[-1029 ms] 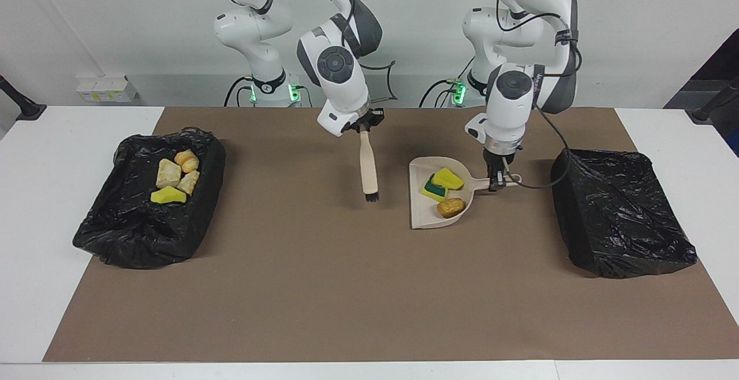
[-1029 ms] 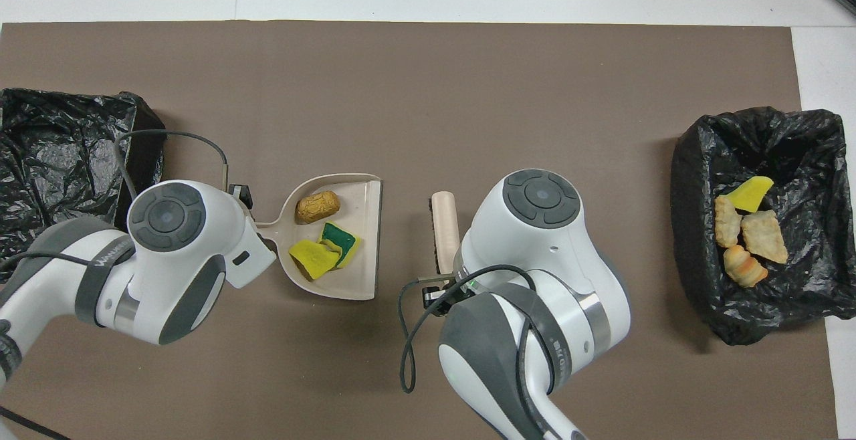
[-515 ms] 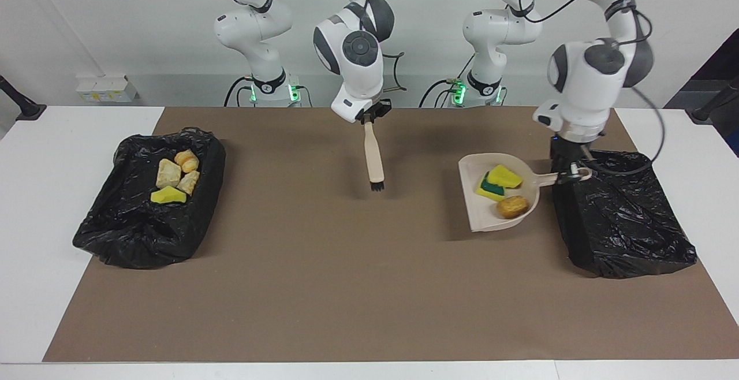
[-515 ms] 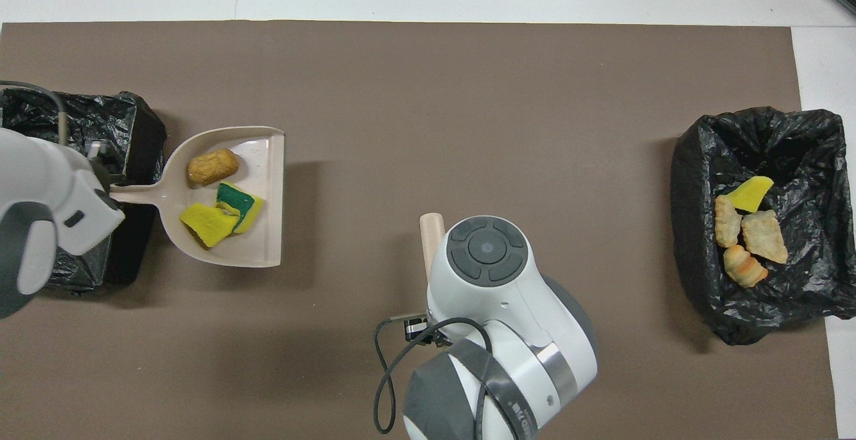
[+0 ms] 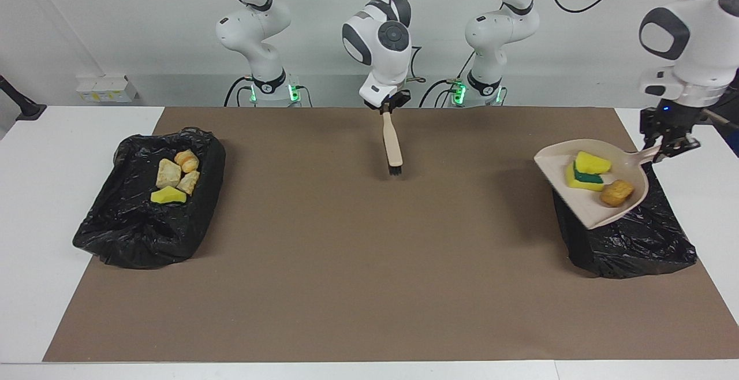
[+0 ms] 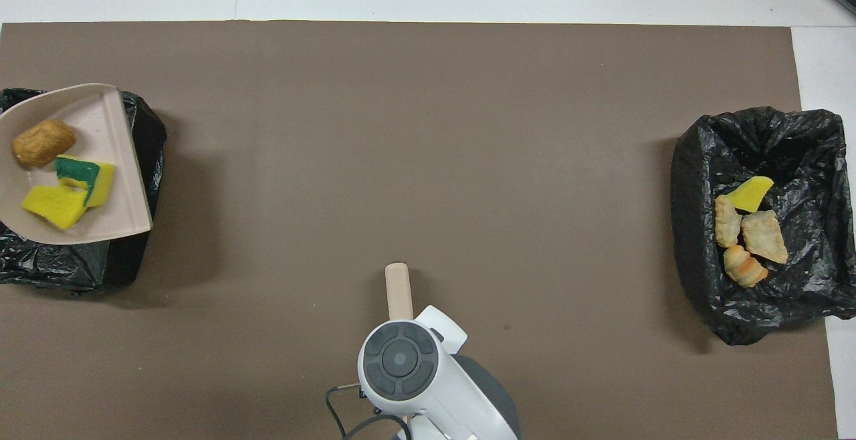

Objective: Sweep and dump trash in bin

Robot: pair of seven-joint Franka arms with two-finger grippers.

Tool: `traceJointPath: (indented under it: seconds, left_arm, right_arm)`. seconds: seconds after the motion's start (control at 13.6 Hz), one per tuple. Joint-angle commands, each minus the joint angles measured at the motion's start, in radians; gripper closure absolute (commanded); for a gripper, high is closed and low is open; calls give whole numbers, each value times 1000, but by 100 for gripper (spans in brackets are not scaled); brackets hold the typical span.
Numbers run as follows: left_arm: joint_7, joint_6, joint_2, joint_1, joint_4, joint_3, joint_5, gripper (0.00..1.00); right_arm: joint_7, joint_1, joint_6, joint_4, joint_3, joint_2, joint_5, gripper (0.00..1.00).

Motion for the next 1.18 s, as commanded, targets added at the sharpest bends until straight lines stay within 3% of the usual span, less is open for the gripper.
traceJointPath:
  seconds: [0.0, 0.22, 0.29, 0.37, 0.74, 1.1]
  left_arm:
    - [8, -8, 81, 75, 137, -6, 17, 100]
    - [-15, 36, 92, 83, 147, -6, 229, 100]
    - [-48, 39, 93, 83, 147, -6, 281, 100]
    - [-85, 41, 95, 83, 145, -6, 345, 100]
    - [-150, 55, 79, 48, 101, -8, 640, 100]
    - [-210, -28, 67, -18, 113, -9, 861, 100]
  right_arm:
    - [100, 35, 101, -65, 0, -9, -28, 100]
    - [151, 40, 134, -84, 0, 2, -74, 96]
    - [142, 36, 124, -78, 0, 5, -75, 20]
    - [142, 39, 108, -62, 0, 5, -91, 0]
    - [114, -21, -82, 99, -2, -18, -129, 0]
    - [-82, -176, -273, 258, -6, -32, -132, 0]
